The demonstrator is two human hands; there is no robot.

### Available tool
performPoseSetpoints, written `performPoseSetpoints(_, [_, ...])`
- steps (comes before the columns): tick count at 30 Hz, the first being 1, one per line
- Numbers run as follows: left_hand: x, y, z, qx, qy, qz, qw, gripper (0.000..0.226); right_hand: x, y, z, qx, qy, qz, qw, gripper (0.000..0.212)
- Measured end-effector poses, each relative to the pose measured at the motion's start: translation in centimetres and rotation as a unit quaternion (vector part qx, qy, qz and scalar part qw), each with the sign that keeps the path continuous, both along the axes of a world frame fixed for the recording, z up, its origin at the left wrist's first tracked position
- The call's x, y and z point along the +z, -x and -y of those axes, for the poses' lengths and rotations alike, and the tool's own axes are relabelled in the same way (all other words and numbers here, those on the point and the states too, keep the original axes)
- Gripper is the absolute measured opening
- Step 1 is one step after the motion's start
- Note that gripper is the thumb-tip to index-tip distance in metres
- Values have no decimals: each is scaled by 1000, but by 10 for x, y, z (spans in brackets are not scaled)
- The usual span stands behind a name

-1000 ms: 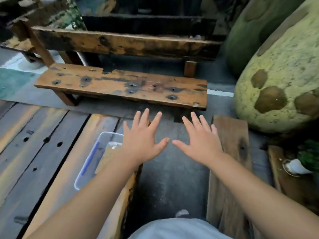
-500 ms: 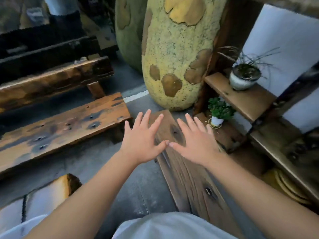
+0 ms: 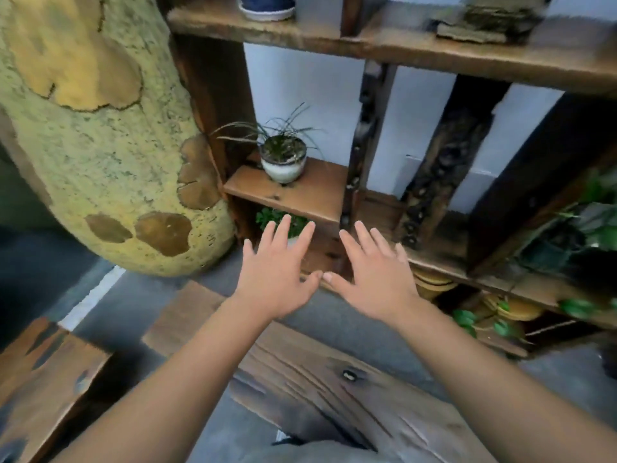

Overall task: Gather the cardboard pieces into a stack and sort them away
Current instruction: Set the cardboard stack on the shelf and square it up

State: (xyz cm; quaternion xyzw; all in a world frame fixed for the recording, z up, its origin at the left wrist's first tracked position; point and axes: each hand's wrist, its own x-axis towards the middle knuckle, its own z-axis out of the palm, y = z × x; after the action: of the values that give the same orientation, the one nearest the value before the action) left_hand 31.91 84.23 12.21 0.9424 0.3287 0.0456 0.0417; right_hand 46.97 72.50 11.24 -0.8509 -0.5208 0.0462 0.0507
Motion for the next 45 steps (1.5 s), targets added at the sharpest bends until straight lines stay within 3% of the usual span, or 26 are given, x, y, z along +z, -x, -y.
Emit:
performPoseSetpoints(8, [19,-86,-36,-146,-17,8,989,82,30,-52,-4,-150,-26,19,988,89])
performPoseSetpoints(16, [62,-167,-55,-209,-43,55,975,82,67,-115,-6,-198,-68,62,976,89])
performPoseSetpoints(27, [147,-293,-75,-204,-66,161,963,79,161,-246,-27,-167,-162,146,961,81])
performPoseSetpoints(32, [186,-349,-98,-146,10,223,964,74,206,-313,-48,-168,-204,160,951,75])
performPoseSetpoints(36, [207,-392,-123,-126,6,201,972,75,228,-372,-74,-207,-211,88,951,76])
performPoseSetpoints(40, [217,-429,-147,-98,115,179,972,73,233,-414,-97,-258,-256,-37,931,76])
performPoseSetpoints(45, [221,-463,-175,-55,244,175,952,70,232,-440,-112,-363,-288,-219,859,73])
